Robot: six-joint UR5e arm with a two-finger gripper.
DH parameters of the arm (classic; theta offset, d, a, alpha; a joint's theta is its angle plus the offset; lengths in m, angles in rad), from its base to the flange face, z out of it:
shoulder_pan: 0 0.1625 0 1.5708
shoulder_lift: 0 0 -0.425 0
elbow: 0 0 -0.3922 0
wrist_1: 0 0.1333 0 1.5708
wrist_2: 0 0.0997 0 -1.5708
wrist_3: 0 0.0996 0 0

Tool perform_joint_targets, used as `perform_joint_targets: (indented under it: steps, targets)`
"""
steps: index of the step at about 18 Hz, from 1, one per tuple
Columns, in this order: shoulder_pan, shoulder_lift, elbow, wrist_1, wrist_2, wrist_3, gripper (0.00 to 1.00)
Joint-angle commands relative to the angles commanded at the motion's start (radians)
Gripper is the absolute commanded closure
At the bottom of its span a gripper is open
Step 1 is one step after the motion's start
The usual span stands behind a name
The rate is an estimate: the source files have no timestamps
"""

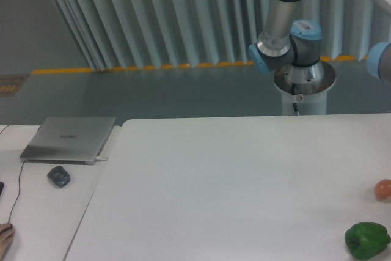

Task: Place the red pepper on the table

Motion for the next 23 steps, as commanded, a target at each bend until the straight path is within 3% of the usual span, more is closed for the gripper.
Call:
perform_joint_targets:
  steps: [4, 7, 13, 14, 21, 23]
  targets:
    - [0.018, -0.051, 0.081, 0.014, 0.002, 0.048, 0.0]
    - [0.018, -0.098, 0.094, 0.098, 0.012, 0.061, 0.0]
    - [0.018, -0.167, 0.149, 0.138, 0.014, 0.077, 0.0]
    - [0.018, -0.176, 0.149, 0.165, 0.014, 0.078, 0.0]
    - [0.018, -0.216, 0.16, 0.181, 0.044, 0.189, 0.0]
    - [0.017, -0.229, 0.16, 0.209, 0.044, 0.189, 0.0]
